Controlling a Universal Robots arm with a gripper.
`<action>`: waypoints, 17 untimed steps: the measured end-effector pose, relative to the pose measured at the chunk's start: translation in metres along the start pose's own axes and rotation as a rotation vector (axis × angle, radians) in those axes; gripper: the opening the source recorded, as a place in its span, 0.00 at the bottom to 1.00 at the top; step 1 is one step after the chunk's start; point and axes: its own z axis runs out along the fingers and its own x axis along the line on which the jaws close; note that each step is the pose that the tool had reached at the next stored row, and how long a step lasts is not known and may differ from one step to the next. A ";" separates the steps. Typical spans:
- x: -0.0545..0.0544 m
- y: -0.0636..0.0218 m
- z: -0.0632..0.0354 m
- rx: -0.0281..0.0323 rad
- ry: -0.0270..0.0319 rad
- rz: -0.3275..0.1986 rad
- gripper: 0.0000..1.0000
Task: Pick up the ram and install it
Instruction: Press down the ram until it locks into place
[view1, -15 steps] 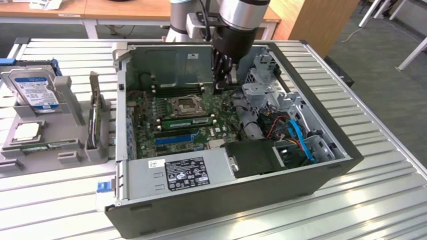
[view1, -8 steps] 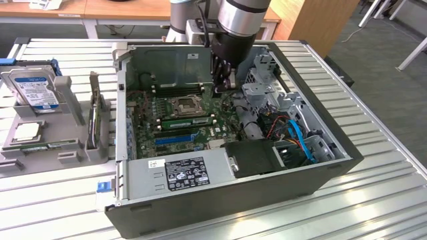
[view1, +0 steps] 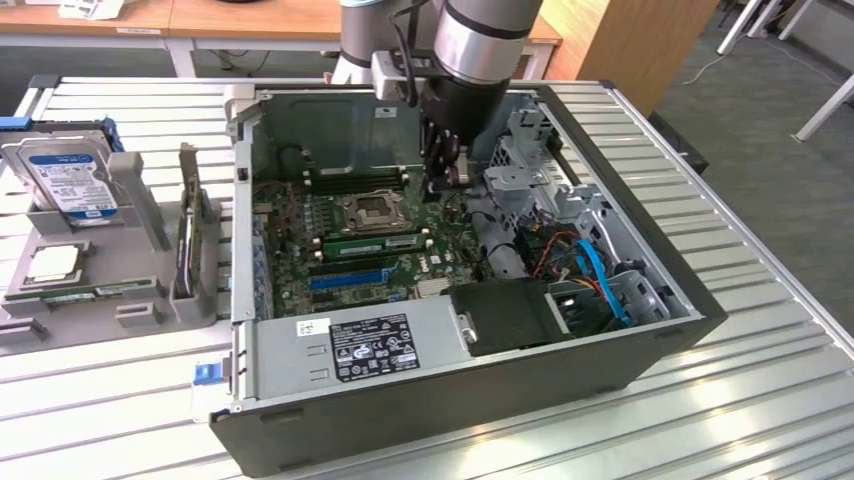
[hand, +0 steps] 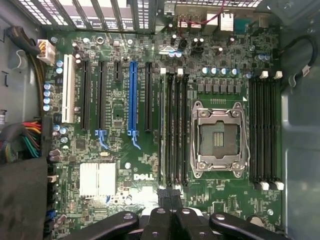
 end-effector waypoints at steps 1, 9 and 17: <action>0.000 -0.0001 0.0012 0.0000 0.0000 0.000 0.10; 0.001 -0.0006 0.0107 0.0000 0.0000 0.000 0.10; 0.001 -0.0011 0.0202 0.0000 0.0000 0.000 0.10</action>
